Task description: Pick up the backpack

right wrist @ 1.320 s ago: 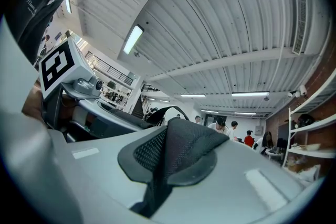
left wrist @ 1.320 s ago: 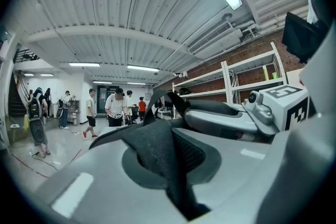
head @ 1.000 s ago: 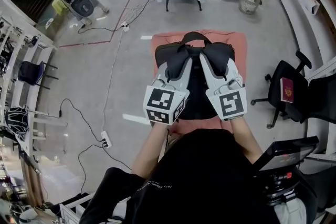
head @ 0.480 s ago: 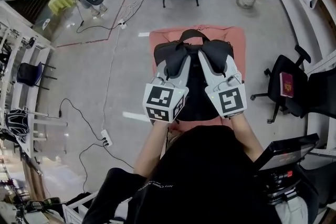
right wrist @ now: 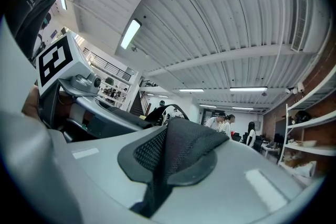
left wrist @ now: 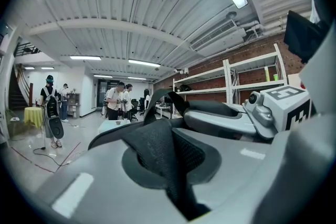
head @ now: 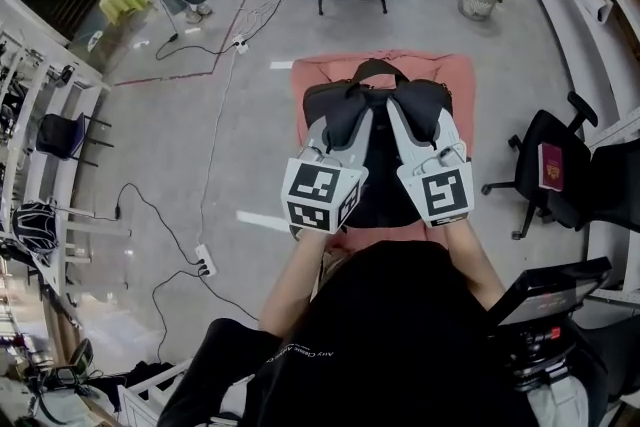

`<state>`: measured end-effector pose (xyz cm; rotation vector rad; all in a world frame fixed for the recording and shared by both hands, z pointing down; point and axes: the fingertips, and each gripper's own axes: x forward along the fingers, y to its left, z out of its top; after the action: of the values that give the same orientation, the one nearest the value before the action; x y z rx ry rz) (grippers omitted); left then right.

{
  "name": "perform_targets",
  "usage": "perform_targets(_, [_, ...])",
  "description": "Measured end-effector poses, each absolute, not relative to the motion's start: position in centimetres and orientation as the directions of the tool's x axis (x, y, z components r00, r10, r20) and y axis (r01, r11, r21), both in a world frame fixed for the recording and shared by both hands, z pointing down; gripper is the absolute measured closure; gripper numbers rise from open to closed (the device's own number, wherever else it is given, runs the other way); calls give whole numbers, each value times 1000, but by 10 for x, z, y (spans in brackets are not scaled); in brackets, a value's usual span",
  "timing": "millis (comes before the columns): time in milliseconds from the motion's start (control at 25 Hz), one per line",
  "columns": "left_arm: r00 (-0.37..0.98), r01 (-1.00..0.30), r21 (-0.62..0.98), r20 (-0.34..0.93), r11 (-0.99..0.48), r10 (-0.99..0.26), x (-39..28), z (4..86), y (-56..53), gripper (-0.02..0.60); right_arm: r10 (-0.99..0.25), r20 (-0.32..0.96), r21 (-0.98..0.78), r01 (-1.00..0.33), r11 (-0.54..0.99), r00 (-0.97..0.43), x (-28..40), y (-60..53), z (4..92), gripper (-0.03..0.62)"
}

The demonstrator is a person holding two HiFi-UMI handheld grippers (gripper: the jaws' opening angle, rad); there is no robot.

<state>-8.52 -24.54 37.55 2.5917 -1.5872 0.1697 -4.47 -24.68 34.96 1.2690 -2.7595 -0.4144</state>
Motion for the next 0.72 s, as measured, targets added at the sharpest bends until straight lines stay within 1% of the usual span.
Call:
perform_targets(240, [459, -886, 18, 158, -462, -874, -84, 382, -240, 558, -779, -36, 302, -750, 588, -626, -45, -243, 356, 565])
perform_targets(560, [462, -884, 20, 188, -467, -867, -83, 390, -241, 558, -790, -35, 265, -767, 584, -613, -44, -247, 363, 565])
perform_targets(720, [461, -884, 17, 195, -467, -865, -82, 393, -242, 560, -789, -7, 261, -763, 592, -614, -43, -247, 369, 565])
